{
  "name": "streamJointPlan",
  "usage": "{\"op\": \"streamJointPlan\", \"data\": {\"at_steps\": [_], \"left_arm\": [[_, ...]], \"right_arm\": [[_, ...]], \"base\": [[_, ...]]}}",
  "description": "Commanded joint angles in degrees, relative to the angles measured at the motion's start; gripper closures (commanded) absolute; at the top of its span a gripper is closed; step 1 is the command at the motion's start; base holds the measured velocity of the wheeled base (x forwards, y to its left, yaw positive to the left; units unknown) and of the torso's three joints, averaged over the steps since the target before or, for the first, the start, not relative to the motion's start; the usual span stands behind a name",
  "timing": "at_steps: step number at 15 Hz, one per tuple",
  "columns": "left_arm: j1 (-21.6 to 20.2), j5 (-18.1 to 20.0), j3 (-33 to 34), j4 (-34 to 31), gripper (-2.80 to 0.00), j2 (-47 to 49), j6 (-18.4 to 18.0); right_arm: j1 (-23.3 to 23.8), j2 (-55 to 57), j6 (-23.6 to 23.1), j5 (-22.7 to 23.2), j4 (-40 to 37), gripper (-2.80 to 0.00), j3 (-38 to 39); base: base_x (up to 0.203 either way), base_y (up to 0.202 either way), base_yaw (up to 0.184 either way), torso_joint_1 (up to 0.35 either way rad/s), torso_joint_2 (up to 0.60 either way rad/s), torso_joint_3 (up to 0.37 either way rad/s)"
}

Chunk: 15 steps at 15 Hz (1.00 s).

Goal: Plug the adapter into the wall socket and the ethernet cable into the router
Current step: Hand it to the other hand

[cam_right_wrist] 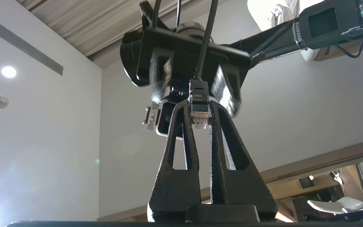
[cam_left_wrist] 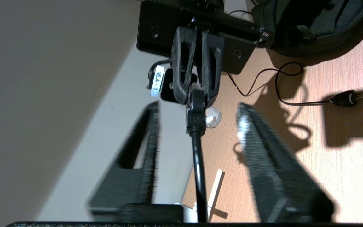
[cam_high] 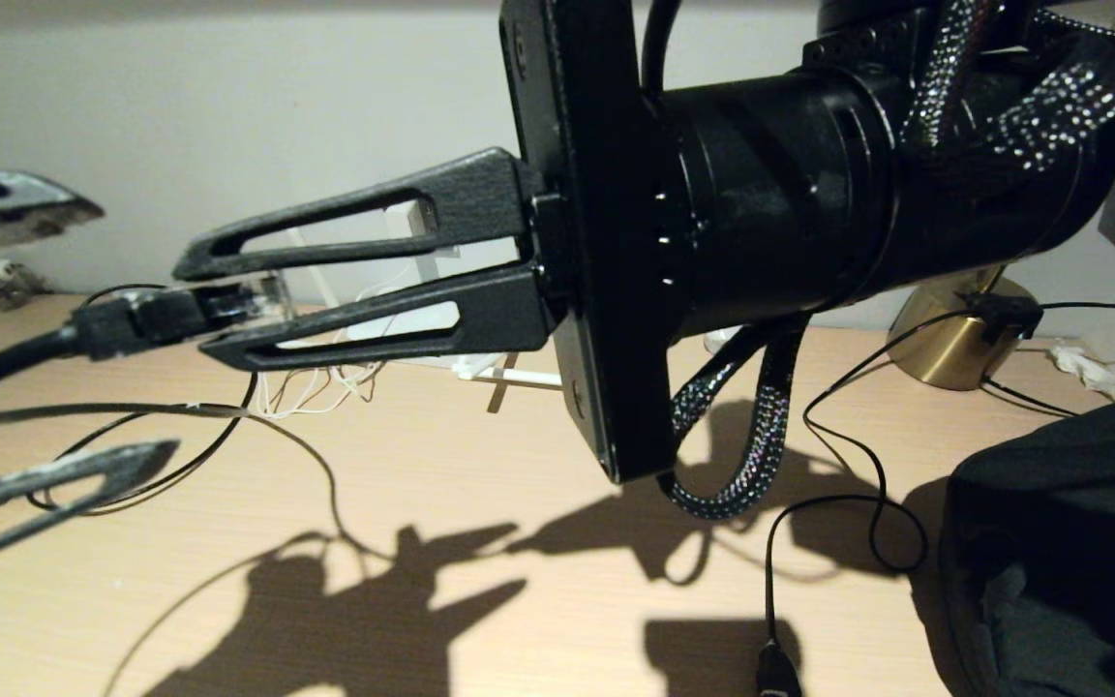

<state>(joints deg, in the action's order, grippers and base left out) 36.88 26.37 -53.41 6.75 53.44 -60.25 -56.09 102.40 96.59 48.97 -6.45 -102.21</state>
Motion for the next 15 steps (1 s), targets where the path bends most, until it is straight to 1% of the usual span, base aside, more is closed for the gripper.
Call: {"op": "streamJointPlan", "data": {"at_steps": [1, 11, 12, 15], "left_arm": [[0.0, 0.2, 0.2, 0.1, -2.8, -0.2, -0.3], [-0.1, 0.1, 1.1, 0.2, -2.8, 0.1, -0.4], [-0.1, 0.1, 1.1, 0.2, 0.0, 0.1, -0.4], [-0.1, 0.0, 1.2, 0.1, 0.0, -0.1, -0.4]], "right_arm": [[-0.1, 0.1, 0.5, 0.2, -0.1, 0.0, 0.0], [-0.1, 0.0, 0.5, 0.2, -0.1, 0.0, 0.0], [-0.1, 0.0, 0.6, 0.2, -0.1, 0.0, 0.0], [-0.1, 0.0, 0.6, 0.2, -0.1, 0.0, 0.0]], "base": [[0.0, 0.0, 0.0, 0.0, 0.0, 0.0], [0.0, 0.0, 0.0, 0.0, 0.0, 0.0], [0.0, 0.0, 0.0, 0.0, 0.0, 0.0], [0.0, 0.0, 0.0, 0.0, 0.0, 0.0]]}}
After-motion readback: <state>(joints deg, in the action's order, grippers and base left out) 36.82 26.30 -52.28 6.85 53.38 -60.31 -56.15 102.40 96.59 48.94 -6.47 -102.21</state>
